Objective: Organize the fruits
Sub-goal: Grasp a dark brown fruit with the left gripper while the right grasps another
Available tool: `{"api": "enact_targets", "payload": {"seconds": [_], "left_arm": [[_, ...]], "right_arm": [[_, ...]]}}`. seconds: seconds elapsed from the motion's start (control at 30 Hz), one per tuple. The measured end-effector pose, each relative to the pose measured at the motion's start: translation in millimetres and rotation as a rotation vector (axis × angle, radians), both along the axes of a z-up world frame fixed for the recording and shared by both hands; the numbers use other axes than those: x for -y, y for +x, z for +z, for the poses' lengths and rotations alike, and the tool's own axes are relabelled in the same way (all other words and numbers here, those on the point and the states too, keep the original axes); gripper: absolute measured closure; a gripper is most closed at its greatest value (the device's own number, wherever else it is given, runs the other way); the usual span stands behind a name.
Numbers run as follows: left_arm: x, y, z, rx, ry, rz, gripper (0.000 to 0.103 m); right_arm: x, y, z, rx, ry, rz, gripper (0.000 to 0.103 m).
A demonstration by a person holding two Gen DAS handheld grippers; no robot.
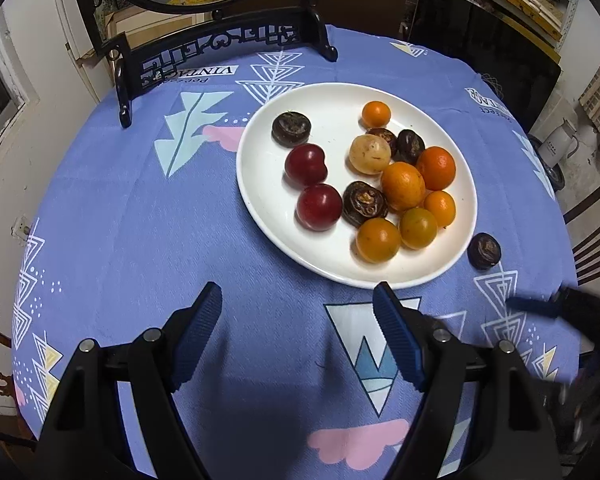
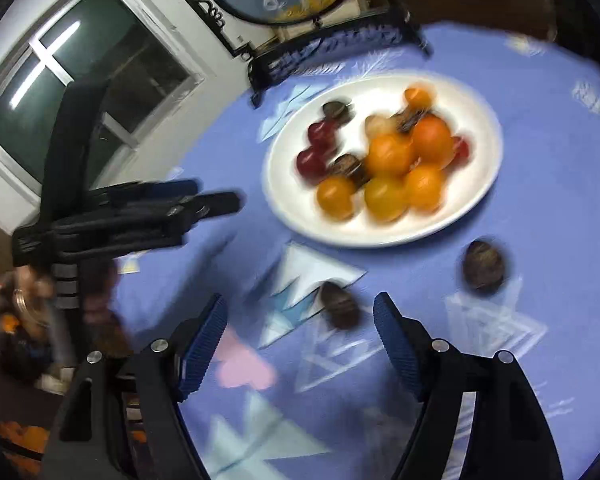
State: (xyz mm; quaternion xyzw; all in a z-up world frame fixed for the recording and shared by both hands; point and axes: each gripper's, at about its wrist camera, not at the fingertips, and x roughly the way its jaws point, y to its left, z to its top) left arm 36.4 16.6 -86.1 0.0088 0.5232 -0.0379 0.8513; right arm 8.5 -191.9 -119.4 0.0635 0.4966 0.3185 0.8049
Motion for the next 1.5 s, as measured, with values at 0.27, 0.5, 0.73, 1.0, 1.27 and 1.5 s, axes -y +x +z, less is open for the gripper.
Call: {"api": "enact_targets", "payload": {"seconds": [0.27, 0.5, 0.73, 1.0, 1.27, 1.5], "left_arm": [[32.3, -28.9, -3.5, 0.008, -0.020, -0.136, 0.027], [64.8, -58.6, -33.2, -0.054, -0.039, -0.289, 0.027], [82.5, -57.5, -63.8, -0.116, -0.007, -0.301, 0.027], [87.2, -55.1, -75.6, -0.124, -0.006, -0.314, 0.027], [82.9, -54.3, -69.5, -0.123, -0.064, -0.322, 0.065], [48.3, -46.2, -49.0, -0.079, -0.092, -0.239, 0.065]], "right_arm": [[44.2, 2.2, -14.0, 0.012, -0.178, -0.138, 0.022], [54.4, -13.6, -21.0, -0.013, -0.165, -0.160, 0.021], [56.9, -23.2, -28.2, -0.029, -0.158, -0.174, 0.021], [51.7, -18.5, -32.8, -0.038, -0.160, -0.177, 0.021], [44.4, -5.4, -29.4, 0.007, -0.199, -0.188, 0.021], [37.2, 27.1, -40.1, 0.048, -0.269, -0.214, 0.021]]}}
